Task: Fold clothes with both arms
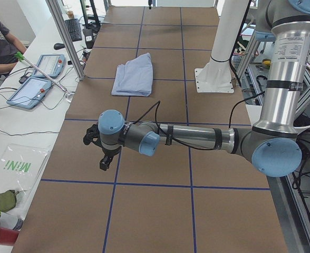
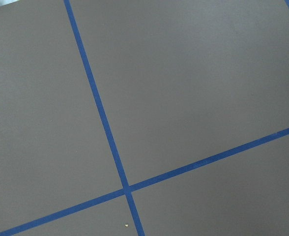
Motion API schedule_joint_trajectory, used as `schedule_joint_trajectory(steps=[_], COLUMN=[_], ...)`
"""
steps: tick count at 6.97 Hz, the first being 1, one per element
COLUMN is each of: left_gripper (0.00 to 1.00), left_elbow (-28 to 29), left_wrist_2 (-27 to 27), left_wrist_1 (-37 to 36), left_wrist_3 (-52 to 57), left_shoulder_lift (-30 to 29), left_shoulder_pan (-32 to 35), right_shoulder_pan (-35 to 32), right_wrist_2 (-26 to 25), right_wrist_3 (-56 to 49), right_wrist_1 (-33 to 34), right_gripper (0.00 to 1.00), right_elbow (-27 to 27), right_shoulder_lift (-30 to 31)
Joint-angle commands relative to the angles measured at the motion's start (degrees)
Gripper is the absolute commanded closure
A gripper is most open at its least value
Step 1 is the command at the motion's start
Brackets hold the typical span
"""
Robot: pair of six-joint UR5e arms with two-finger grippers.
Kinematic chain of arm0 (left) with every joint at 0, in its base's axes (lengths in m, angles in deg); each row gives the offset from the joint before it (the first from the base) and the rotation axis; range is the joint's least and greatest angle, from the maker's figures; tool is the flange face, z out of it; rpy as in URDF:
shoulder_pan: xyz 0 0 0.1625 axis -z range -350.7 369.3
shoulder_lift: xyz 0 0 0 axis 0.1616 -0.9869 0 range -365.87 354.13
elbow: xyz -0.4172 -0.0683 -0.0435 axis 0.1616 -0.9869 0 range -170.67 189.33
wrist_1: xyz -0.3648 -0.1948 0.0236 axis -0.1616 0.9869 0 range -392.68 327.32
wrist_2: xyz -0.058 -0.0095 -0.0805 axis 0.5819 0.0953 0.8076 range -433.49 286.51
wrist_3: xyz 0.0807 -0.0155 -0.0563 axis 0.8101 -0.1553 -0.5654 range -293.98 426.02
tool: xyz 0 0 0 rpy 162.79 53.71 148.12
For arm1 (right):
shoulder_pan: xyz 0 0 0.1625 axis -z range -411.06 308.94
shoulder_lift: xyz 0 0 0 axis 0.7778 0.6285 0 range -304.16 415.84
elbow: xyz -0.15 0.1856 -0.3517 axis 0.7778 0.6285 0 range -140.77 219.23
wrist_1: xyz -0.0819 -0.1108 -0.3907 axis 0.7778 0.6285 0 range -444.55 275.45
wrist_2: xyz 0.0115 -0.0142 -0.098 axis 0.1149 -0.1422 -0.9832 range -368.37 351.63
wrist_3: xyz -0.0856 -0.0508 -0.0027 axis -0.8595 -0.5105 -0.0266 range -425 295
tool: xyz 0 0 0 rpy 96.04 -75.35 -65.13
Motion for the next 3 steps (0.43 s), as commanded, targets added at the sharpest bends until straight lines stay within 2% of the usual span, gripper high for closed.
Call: schedule_joint_trajectory(steps=[1,3], left_gripper=[0.00,0.00], left_elbow=[-0.12,-0.12], left_wrist_2=[-0.06,0.03], left_wrist_1=[0.00,0.00], left_wrist_3=[-0.01,0.25], left_shoulder_lift=[0.00,0.00], left_shoulder_pan=[0.00,0.00], right_shoulder_pan=[0.00,0.00], right_wrist_2=[-0.08,-0.08], right_wrist_3=[-0.03,-0.03], right_wrist_1=[-0.03,-0.03], right_gripper=[0.00,0.00], right_elbow=[0.01,-0.08], right_shoulder_lift=[0.00,0.00])
